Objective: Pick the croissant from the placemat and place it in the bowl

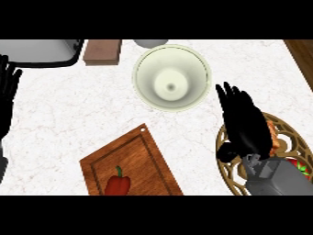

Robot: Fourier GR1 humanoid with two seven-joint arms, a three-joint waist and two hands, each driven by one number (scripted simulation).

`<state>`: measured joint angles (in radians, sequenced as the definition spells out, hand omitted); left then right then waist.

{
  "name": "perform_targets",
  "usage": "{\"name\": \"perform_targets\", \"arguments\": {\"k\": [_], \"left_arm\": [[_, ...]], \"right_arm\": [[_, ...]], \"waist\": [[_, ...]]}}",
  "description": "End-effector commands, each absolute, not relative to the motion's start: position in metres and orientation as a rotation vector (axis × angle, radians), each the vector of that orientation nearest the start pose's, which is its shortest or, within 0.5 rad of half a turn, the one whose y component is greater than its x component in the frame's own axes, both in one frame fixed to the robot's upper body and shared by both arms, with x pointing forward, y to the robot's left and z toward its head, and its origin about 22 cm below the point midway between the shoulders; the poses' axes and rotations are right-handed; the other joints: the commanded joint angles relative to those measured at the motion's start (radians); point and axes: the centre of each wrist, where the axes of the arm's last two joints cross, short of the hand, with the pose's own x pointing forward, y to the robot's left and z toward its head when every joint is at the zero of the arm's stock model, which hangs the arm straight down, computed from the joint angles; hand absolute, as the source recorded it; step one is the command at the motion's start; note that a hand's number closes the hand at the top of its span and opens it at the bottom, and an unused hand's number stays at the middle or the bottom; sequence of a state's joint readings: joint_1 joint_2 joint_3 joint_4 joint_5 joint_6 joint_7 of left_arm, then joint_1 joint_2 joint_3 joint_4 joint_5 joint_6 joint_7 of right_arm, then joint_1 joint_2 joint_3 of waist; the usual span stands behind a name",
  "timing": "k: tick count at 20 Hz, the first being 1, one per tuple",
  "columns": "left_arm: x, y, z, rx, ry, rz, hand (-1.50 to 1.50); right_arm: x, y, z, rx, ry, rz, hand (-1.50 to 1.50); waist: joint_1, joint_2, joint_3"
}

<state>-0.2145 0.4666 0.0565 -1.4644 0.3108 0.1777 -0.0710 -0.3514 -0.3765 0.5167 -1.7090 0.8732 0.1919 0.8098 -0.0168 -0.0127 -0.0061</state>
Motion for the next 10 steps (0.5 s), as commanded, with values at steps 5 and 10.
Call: {"name": "perform_targets", "arguments": {"k": [5, 10], "left_arm": [[0.285, 0.330, 0.072, 0.240, -1.761, 0.039, 0.00], [0.283, 0.341, 0.069, 0.260, -1.775, 0.057, 0.00]], "right_arm": [[0.258, -0.145, 0.138, -1.016, -0.718, 1.344, -1.50], [0.266, -0.156, 0.142, -0.986, -0.619, 1.308, -1.50]], "waist": [[0.006, 0.001, 0.002], [0.011, 0.008, 0.004]]}}
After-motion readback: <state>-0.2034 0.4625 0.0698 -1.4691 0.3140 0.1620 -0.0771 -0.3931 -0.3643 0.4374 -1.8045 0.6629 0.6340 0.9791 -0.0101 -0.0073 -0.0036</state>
